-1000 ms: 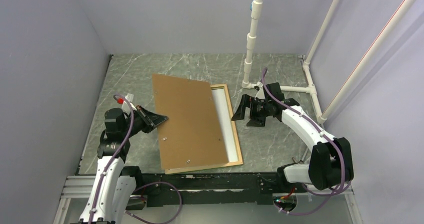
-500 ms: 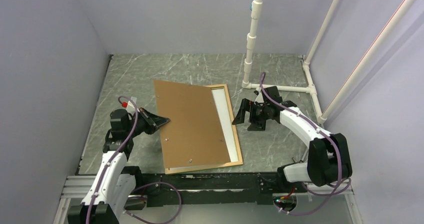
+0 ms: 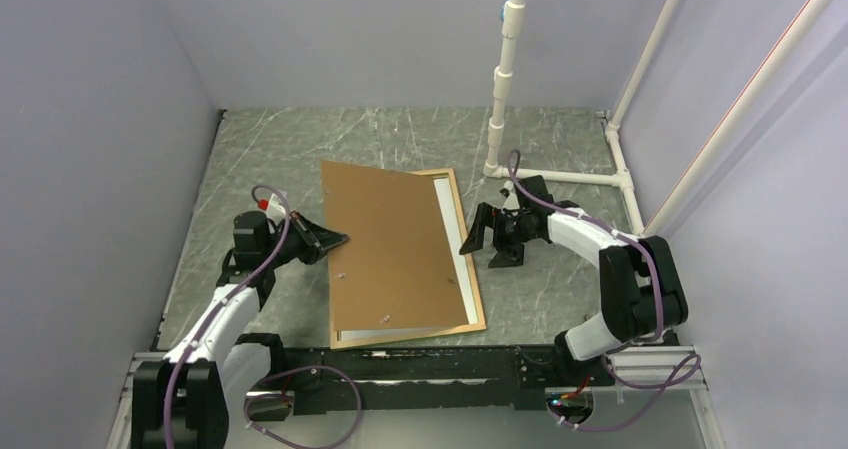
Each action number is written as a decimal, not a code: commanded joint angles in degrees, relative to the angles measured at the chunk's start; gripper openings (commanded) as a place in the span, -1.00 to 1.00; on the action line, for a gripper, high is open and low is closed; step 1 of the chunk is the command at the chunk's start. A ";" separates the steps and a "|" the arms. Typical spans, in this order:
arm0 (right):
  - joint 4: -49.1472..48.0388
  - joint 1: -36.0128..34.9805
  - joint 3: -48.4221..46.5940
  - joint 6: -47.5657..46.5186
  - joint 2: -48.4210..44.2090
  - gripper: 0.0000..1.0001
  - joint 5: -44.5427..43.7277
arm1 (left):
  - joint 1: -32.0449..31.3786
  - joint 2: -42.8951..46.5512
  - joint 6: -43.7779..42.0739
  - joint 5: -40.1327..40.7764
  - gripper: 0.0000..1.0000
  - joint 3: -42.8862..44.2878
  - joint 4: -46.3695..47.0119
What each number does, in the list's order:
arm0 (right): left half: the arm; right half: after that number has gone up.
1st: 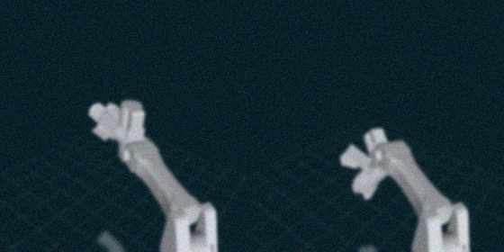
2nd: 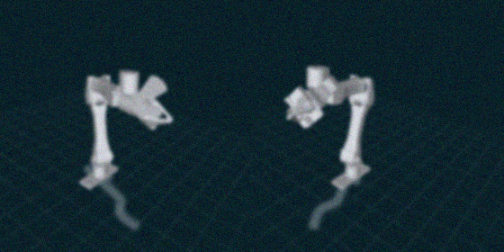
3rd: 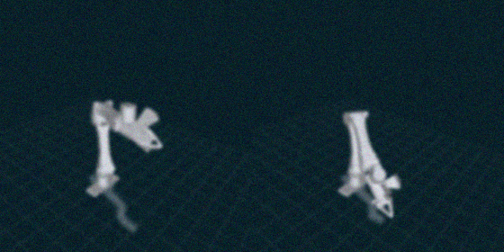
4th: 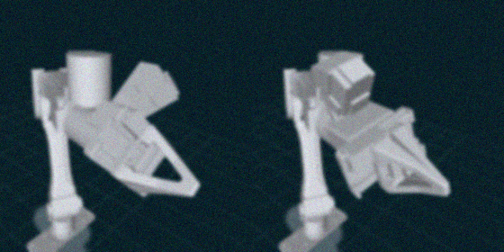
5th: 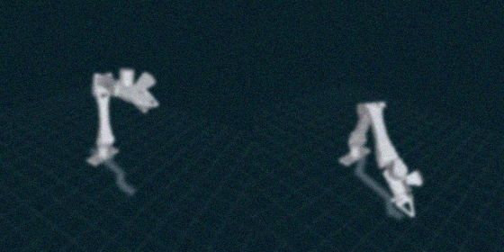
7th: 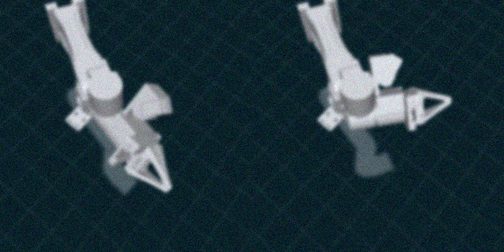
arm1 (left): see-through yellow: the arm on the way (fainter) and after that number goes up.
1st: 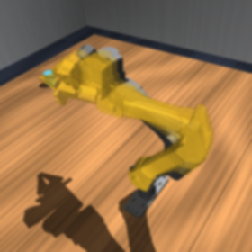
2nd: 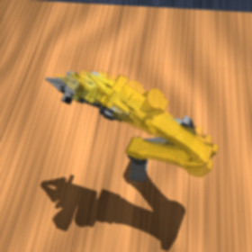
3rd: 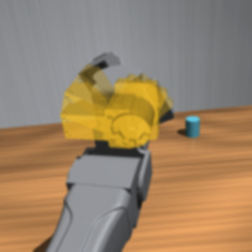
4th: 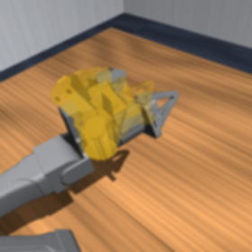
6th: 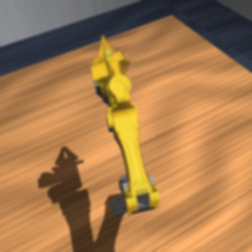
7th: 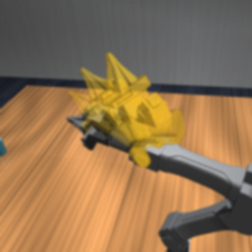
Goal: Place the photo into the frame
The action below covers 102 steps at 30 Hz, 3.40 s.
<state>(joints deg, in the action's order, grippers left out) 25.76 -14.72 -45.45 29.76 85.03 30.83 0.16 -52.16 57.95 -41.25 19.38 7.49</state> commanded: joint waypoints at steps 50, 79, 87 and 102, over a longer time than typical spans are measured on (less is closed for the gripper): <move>-9.80 -4.41 3.32 4.62 4.16 0.91 7.32 | -14.61 -14.15 -13.25 18.18 0.09 14.91 -15.15; -10.67 -4.38 4.18 4.57 4.22 0.93 7.49 | -36.36 -38.04 -12.45 66.52 0.99 49.61 -65.33; -9.66 -4.44 3.97 3.71 3.64 0.93 6.71 | -40.52 -46.49 -9.88 73.40 0.99 57.74 -74.14; -4.79 -4.65 3.84 -0.08 1.29 0.94 0.94 | -30.77 -26.49 -18.99 48.98 0.99 34.54 -44.21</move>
<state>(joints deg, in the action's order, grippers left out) 17.85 -18.96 -41.85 32.49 88.64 35.81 -33.98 -83.13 42.00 17.63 58.83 -46.63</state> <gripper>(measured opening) 0.964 0.994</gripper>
